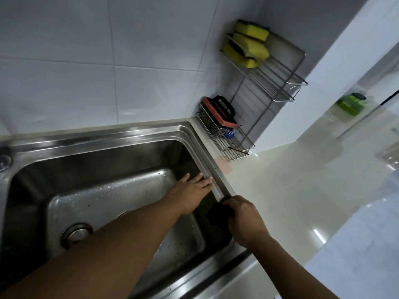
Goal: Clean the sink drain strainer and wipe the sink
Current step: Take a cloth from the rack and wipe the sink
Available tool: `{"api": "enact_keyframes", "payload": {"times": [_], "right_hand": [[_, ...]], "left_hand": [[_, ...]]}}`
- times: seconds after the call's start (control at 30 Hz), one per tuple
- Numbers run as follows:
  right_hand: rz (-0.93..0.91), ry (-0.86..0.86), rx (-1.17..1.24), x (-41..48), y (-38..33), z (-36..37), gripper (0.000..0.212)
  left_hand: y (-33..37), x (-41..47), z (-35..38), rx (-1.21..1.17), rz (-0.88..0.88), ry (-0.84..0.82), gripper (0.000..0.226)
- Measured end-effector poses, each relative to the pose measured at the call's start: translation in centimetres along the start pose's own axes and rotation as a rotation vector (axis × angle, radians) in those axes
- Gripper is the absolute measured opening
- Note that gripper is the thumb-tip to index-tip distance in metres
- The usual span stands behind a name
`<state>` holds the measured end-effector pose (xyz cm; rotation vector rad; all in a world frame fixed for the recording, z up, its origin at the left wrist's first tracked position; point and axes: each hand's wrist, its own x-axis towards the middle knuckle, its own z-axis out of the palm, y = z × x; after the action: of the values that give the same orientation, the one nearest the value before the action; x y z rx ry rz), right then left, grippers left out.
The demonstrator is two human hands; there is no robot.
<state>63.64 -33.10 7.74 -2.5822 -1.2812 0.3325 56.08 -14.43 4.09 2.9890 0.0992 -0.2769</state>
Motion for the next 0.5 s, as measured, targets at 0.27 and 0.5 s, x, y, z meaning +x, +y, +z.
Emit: {"api": "enact_keyframes", "payload": {"times": [0.27,0.5], "right_hand": [[0.098,0.035,0.044,-6.2,0.6,0.1,0.036],[0.054,0.035,0.057,-9.6,-1.2,1.4,0.030]], "left_hand": [[3.7,-2.5,-0.7,0.009,0.110,-0.094,0.089],[4.7,-4.6,-1.2,0.029,0.150,-0.202,0.102]]}}
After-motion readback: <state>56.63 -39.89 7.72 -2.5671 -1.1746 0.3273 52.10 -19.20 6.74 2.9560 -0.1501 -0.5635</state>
